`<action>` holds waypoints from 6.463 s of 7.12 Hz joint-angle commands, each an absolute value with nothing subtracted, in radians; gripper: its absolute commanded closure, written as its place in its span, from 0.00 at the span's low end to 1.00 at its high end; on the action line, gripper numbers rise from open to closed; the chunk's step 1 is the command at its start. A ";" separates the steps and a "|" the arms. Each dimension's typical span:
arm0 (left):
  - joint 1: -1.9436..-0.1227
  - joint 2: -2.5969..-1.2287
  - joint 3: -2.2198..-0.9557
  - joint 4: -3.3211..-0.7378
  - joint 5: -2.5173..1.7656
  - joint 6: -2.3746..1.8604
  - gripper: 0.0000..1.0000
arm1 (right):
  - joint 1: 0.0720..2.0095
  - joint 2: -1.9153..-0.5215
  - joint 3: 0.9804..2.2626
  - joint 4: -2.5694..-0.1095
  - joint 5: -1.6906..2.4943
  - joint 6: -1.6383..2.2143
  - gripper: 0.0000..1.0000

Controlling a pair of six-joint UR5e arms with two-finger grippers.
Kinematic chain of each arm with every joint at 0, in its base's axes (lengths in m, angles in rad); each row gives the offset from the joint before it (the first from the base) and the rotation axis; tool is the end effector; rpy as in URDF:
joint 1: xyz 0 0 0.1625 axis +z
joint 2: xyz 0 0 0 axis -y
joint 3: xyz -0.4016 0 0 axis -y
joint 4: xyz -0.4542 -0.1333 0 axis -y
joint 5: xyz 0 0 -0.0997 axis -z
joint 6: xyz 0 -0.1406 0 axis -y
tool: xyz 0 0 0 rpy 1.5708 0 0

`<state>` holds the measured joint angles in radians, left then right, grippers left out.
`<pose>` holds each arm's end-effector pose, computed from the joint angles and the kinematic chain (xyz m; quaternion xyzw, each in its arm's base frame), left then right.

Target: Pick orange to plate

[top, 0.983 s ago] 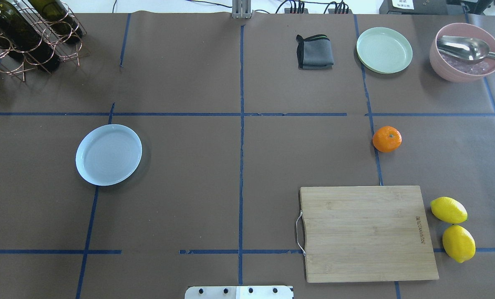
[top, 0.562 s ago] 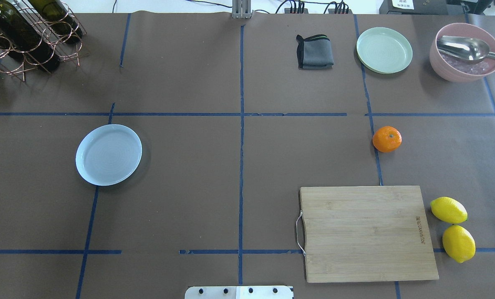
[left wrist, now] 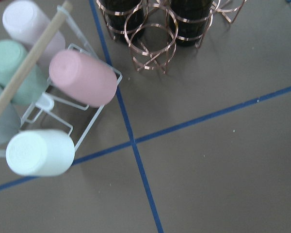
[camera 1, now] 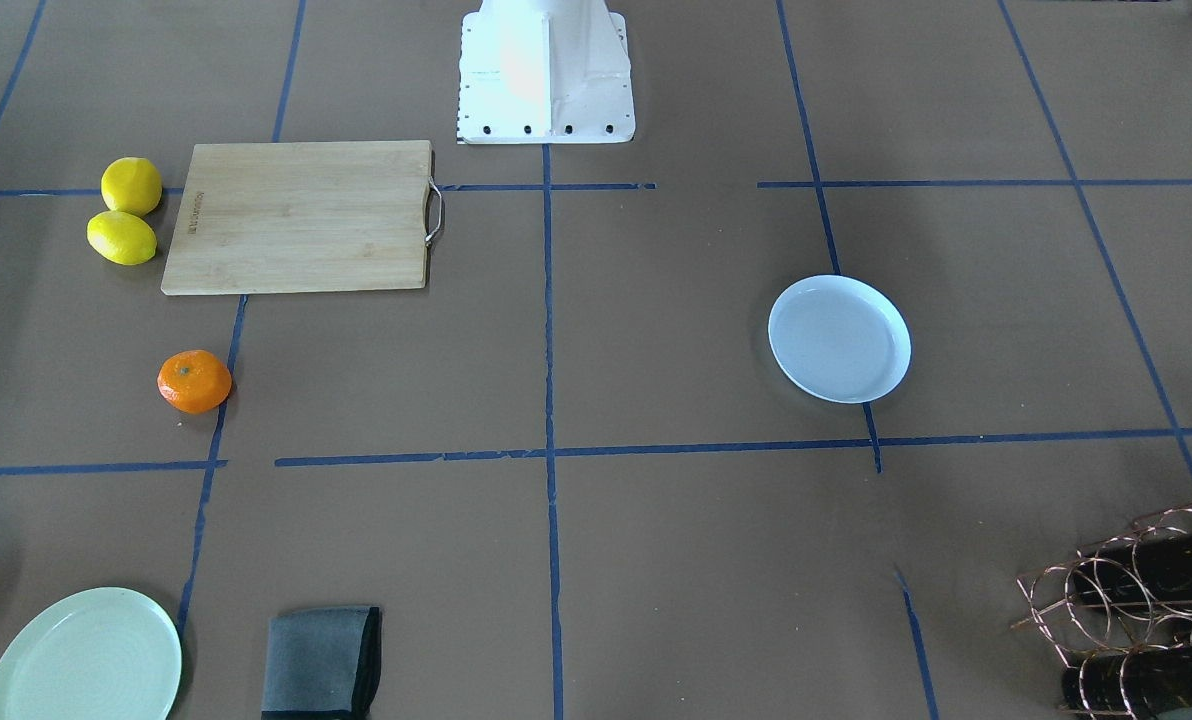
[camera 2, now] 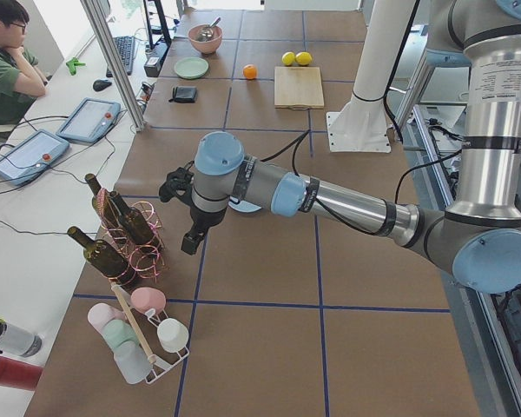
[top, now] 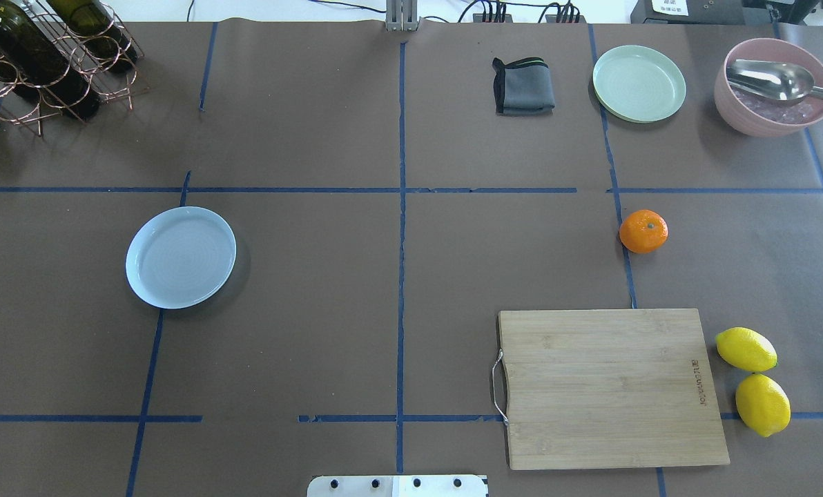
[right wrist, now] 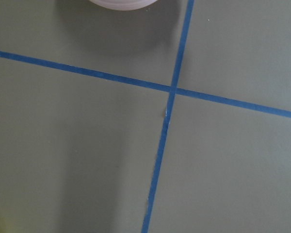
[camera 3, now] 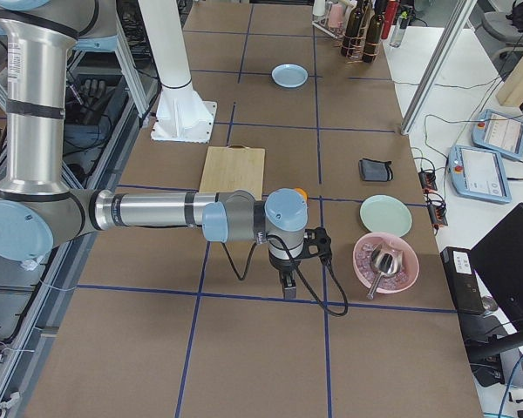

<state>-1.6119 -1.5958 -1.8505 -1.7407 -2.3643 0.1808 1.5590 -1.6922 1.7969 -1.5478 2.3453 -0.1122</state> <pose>-0.0568 -0.5752 0.4699 0.2571 0.3493 0.1532 0.8879 0.0289 -0.5151 0.6007 0.0779 -0.3734 -0.0813 0.9208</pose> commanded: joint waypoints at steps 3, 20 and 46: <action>-1.426 -1.574 -1.821 -2.263 -2.355 -0.056 0.00 | 1.499 -1.703 1.842 -1.372 2.469 -0.042 0.00; -0.580 -1.547 -1.813 -2.465 -1.600 -1.261 1.00 | 1.463 -1.707 1.836 -1.344 2.471 0.006 0.00; -1.526 -1.397 -1.744 -1.692 -2.341 0.118 0.00 | 1.412 -1.655 1.829 -1.344 2.470 0.082 0.00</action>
<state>-1.5255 -1.3962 -1.7526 -1.6910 -2.3416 0.1151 1.4462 -1.6831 1.8285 -1.3436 2.4721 0.0289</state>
